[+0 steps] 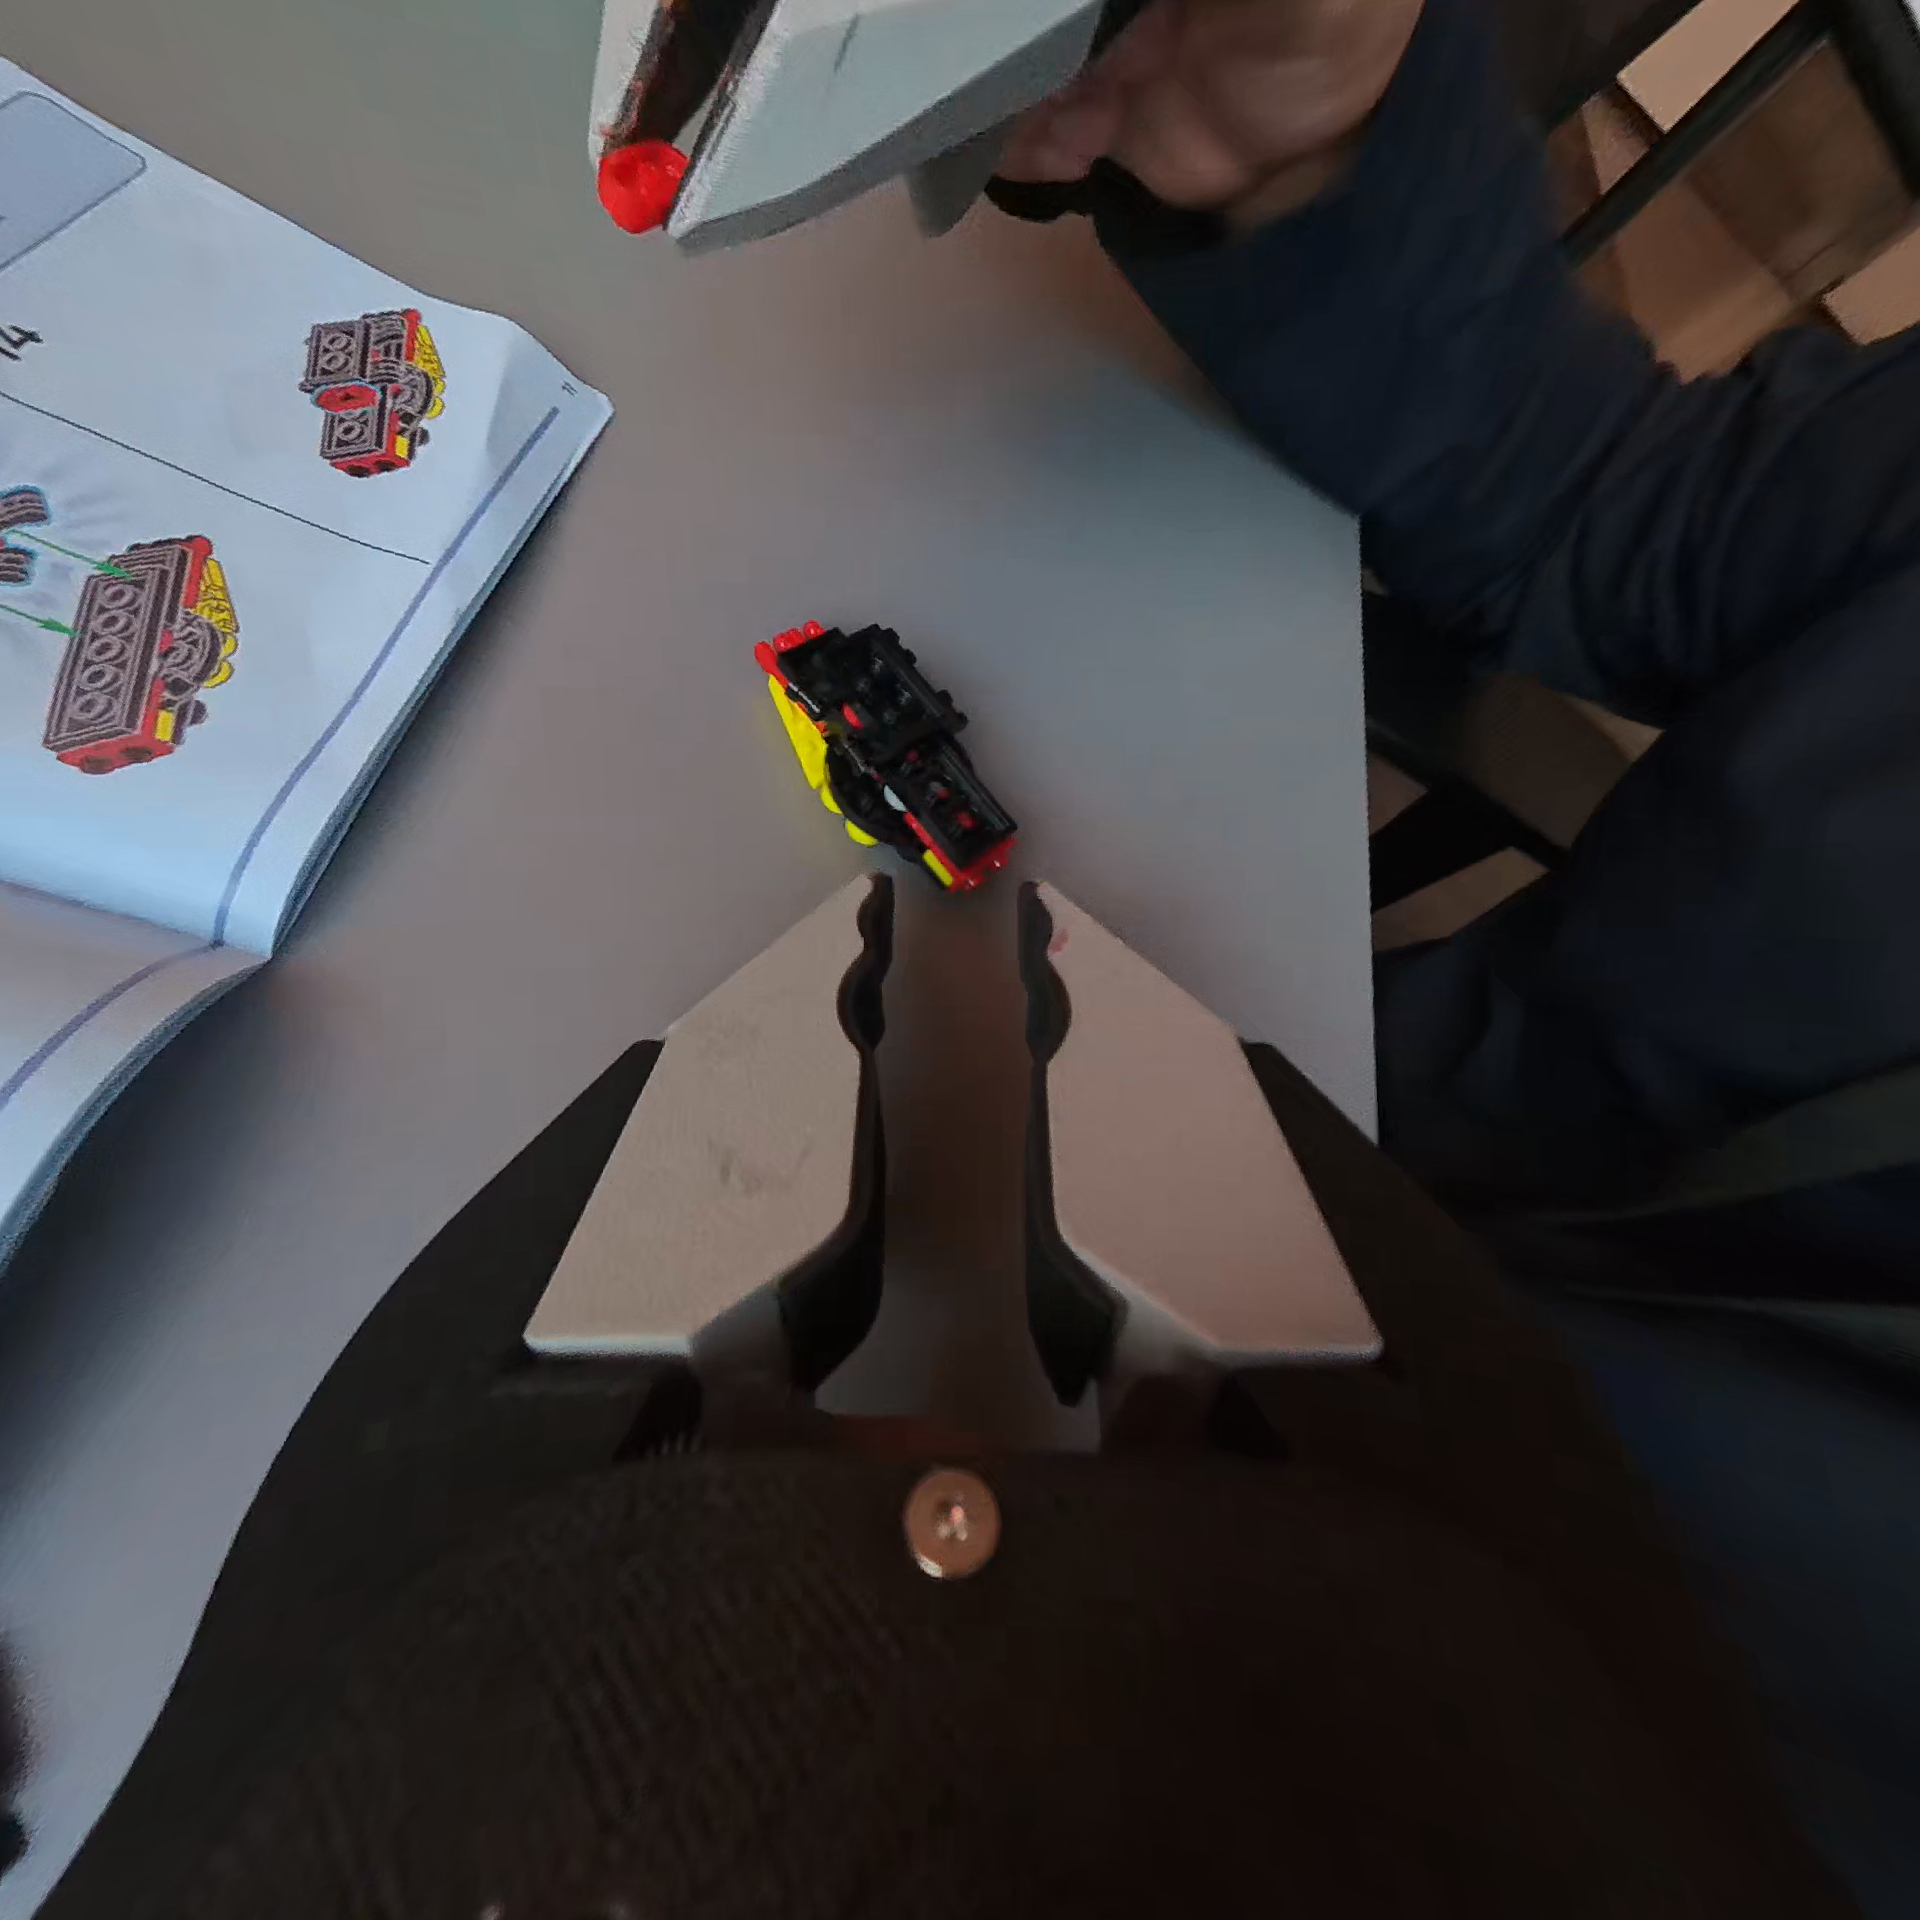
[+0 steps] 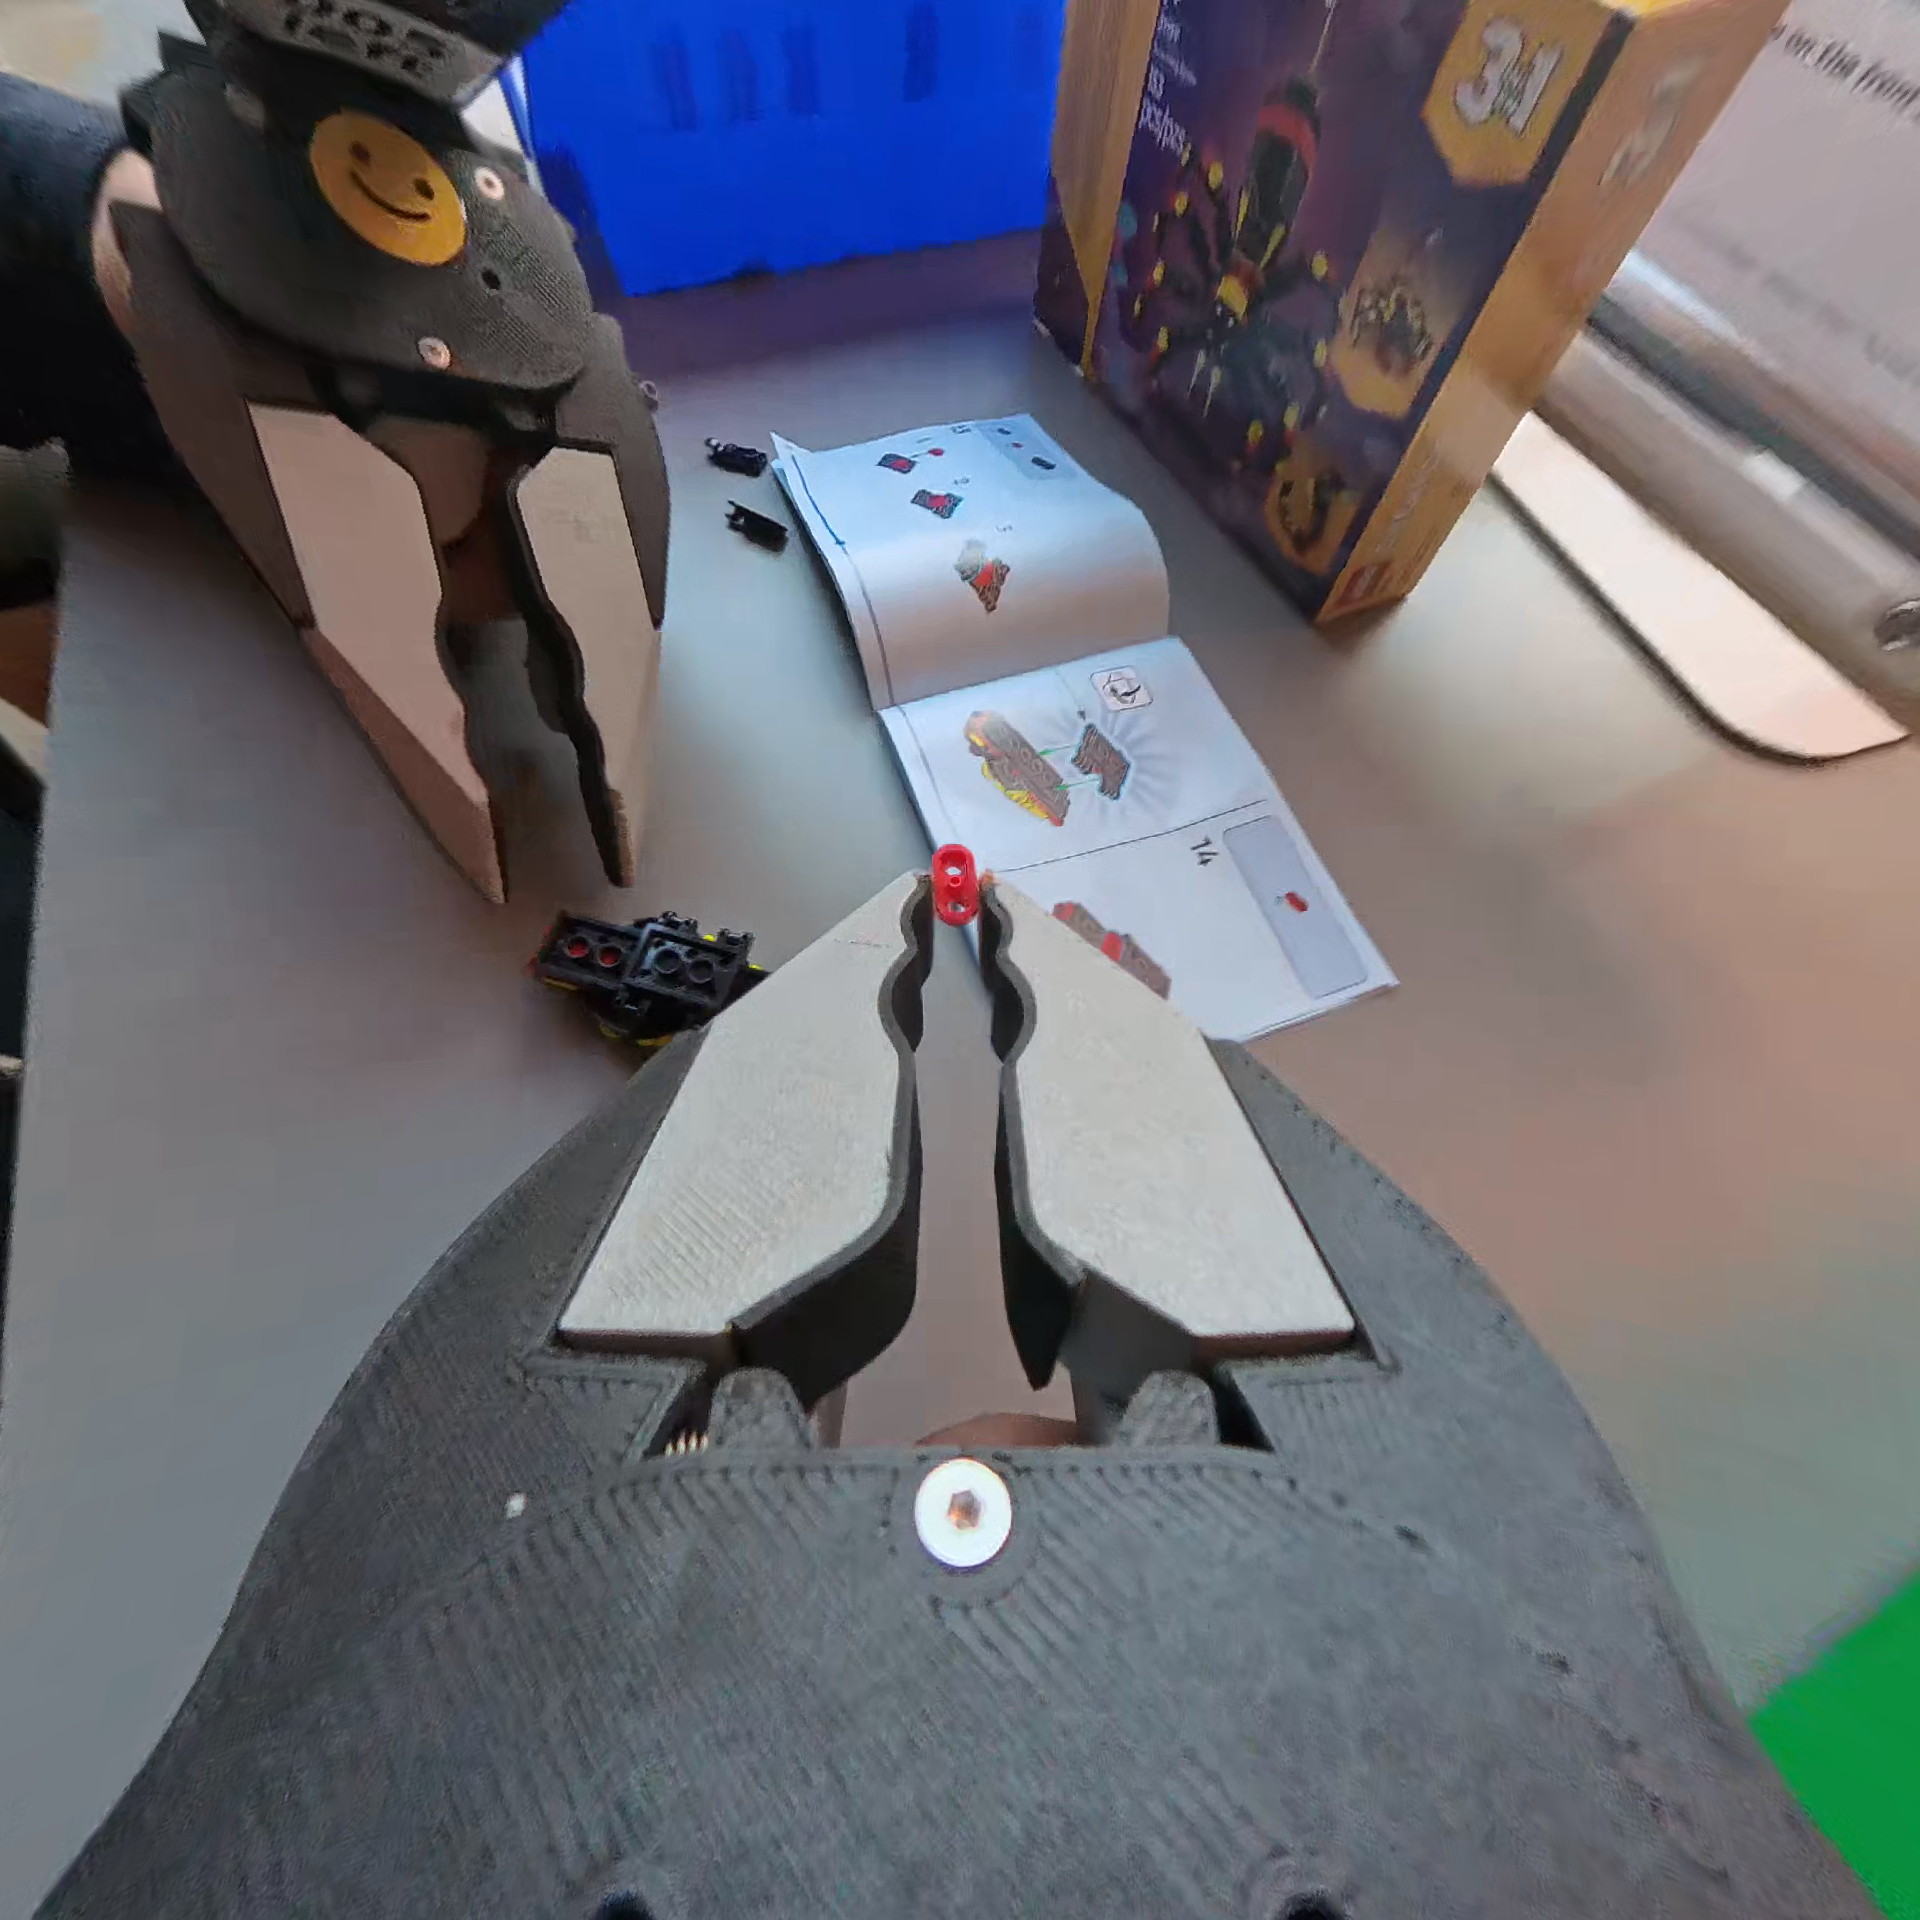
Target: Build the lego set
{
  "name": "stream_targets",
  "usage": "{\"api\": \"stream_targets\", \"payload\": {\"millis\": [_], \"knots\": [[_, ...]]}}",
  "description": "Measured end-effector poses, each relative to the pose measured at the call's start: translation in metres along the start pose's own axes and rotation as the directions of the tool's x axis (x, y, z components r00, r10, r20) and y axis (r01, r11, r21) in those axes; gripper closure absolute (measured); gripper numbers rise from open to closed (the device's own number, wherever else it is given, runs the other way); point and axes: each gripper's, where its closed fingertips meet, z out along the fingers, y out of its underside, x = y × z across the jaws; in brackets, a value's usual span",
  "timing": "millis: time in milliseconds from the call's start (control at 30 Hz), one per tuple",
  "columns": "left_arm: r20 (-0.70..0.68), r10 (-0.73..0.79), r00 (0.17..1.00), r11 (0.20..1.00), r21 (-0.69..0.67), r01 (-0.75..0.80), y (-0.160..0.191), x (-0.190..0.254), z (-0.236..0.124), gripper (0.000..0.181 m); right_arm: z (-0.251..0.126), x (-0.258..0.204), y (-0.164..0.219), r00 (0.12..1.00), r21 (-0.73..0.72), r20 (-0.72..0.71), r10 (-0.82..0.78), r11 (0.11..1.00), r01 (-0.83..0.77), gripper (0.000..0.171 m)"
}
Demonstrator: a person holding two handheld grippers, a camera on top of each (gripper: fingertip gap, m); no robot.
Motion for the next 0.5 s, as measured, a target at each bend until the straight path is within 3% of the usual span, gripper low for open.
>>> {"api": "stream_targets", "payload": {"millis": [100,333,500], "knots": [[-0.016,0.031,0.999,0.999,-0.006,-0.031,0.001,0.007,0.003,0.163,0.004,-0.011,0.007,0.998,-0.046,0.052,0.018,0.999,-0.016,0.167],[-0.051,0.038,0.998,0.999,-0.012,-0.039,0.0,0.016,0.01,0.166,0.016,-0.052,0.02,0.982,-0.152,0.156,-0.103,0.98,0.127,0.167],[-0.111,0.036,0.993,0.999,0.007,-0.035,-0.003,0.026,0.011,0.165,0.016,-0.068,0.018,0.975,-0.148,0.18,-0.128,0.977,0.155,0.167]]}}
